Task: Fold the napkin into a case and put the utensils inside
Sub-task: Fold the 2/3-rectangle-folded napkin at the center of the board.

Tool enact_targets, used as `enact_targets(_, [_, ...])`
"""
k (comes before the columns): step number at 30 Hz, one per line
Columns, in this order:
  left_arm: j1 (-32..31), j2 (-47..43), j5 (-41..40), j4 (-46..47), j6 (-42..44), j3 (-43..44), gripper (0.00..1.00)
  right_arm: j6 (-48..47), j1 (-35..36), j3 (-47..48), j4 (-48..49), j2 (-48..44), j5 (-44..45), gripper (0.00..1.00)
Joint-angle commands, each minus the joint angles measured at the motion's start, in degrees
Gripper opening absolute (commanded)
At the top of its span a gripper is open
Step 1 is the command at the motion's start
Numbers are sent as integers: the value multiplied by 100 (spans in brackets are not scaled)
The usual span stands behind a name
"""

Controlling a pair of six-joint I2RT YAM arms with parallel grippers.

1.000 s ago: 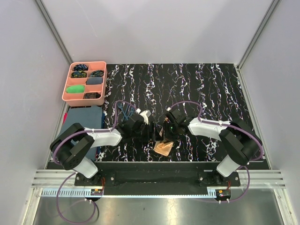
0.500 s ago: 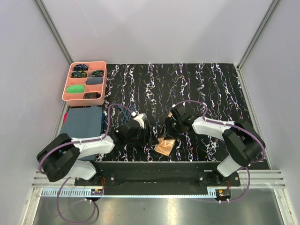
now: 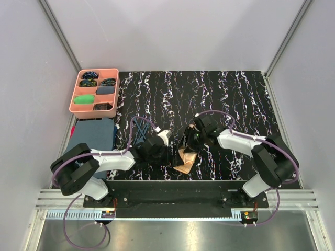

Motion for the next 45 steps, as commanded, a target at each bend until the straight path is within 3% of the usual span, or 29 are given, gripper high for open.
enact_targets(1, [-86,28,-177,42,80,256,86,-143,-282,289,-479,-686,327,59])
enact_targets(5, [-104,9,-388,-406,255,519,87,-565,-423,552,-1260,-1029,907,76])
enact_targets(10, [-104,421,-310,-749,309,923,87,-969,-853,614,-1605,-1302,1215,83])
enact_targets(17, [-104,959,-292,-952,414,1249,82,-1356,-1267,1078,-2044,-846,1558,83])
enact_targets(24, [-104,1223,-248,-917,388,1215,62,-1374,-1276,1466,-1992,-152,1716,79])
enact_targets(28, [-104,1240,-213,-812,318,1092,53,-1400,-1276,1581,-1861,112,1734,72])
enact_targets(45, [-218,1381,33,-425,62,933,33,-1225,-1373,1932,-1448,666,1462,65])
